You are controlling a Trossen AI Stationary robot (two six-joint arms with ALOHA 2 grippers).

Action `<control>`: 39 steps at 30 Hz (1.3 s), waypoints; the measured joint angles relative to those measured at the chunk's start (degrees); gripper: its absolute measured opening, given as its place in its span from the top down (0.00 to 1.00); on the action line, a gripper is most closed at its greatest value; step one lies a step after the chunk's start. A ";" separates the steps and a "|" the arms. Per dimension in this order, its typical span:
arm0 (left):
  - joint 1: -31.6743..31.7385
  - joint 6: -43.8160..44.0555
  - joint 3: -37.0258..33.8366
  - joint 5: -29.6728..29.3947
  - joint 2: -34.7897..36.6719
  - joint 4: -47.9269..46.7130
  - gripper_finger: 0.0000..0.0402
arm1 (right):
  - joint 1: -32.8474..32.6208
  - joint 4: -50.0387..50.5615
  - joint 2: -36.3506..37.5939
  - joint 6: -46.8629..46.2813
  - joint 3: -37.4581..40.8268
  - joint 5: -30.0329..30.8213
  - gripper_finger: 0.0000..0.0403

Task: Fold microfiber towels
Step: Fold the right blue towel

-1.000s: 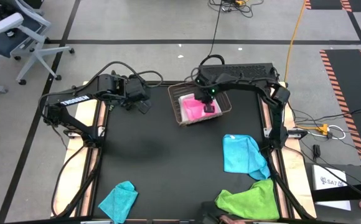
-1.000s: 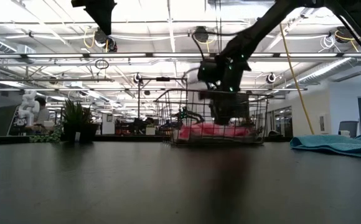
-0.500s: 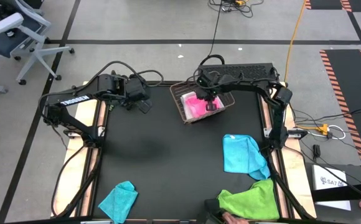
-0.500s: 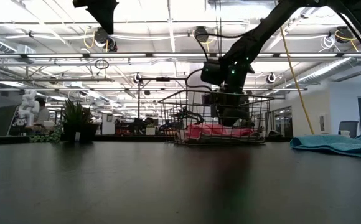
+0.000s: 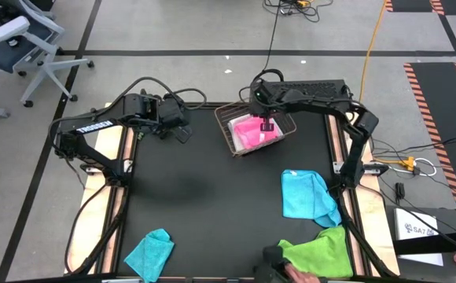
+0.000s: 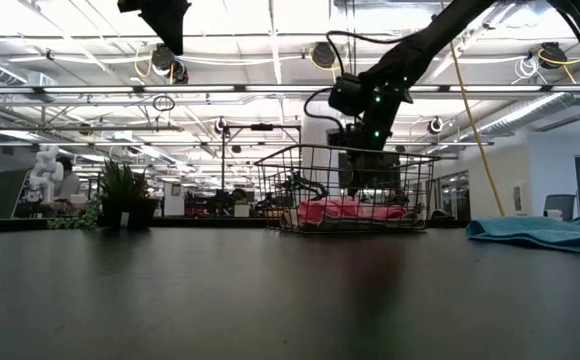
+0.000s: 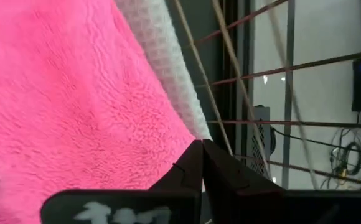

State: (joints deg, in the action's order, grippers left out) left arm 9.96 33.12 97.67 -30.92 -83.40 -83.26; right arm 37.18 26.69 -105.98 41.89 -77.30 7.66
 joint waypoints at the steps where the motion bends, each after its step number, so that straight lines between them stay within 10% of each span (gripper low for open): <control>1: 0.01 0.00 0.00 0.07 0.00 0.00 0.99 | -0.13 0.49 0.72 -0.87 0.00 -0.15 1.00; 15: -5.25 14.99 -0.34 5.48 -0.29 -5.69 0.98 | -3.55 17.03 24.15 -23.82 -0.04 -9.94 1.00; 24: -12.90 28.15 -12.52 7.02 -0.62 -0.18 0.98 | -3.69 27.82 36.05 -32.19 -0.07 -10.95 1.00; 39: -9.60 14.11 -18.47 5.14 -0.61 25.91 0.97 | -14.17 56.71 39.45 -51.43 4.28 -10.95 1.00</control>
State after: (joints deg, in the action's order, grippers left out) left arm 0.35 47.23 79.20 -25.78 -84.01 -57.36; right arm 23.01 83.40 -66.53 -9.54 -73.01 -3.29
